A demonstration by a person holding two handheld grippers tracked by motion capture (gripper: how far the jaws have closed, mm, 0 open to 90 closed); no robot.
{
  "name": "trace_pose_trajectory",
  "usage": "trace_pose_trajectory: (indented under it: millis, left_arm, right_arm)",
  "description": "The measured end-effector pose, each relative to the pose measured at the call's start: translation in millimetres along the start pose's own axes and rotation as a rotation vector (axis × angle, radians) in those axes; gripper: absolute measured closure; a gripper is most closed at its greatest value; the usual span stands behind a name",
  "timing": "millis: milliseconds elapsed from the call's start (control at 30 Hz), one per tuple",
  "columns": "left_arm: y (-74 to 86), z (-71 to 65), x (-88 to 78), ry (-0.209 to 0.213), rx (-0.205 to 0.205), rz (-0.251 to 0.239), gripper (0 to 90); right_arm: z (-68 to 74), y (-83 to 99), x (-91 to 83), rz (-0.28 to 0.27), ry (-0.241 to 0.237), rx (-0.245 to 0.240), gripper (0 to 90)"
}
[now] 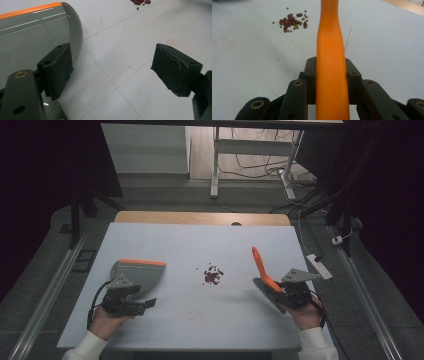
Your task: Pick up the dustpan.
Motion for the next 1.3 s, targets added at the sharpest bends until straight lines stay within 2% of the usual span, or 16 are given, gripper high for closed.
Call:
trace_pose_trajectory:
  millis: [533,900,1067,1133,1300]
  left_arm:
    - [-2.2,-3.1,-0.3,0.007,0.001,0.004,17.8]
    - [-2.6,-4.6,1.4,-0.002,0.007,0.025,18.2]
    - [-6.9,-2.5,-2.5,-0.025,-0.003,0.027,18.2]
    - [-12.4,-2.0,-3.4,-0.06,0.001,0.044,18.1]
    - [-18.3,-3.4,-4.9,-0.085,-0.015,0.079,17.9]
  right_arm:
    - [1.1,-0.2,0.6,0.004,0.007,0.0,69.5]
    - [2.3,-1.5,-0.8,0.0,0.013,-0.005,69.5]
    - [1.7,-2.4,-2.7,-0.004,0.013,-0.003,69.5]
    - [1.6,-3.1,-4.7,-0.009,0.016,0.005,69.5]
    - [2.4,-4.0,-7.6,-0.012,0.018,-0.002,69.5]
Point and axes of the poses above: each handheld gripper's, and its own axes: x roughly forward along the jaws, y roughly out of its underside, z roughly to its left, the point moved 8 cm from there along x, roughly forward along the jaws, and after that the axes turned 3 degrees about z, right-handed, at the moved point
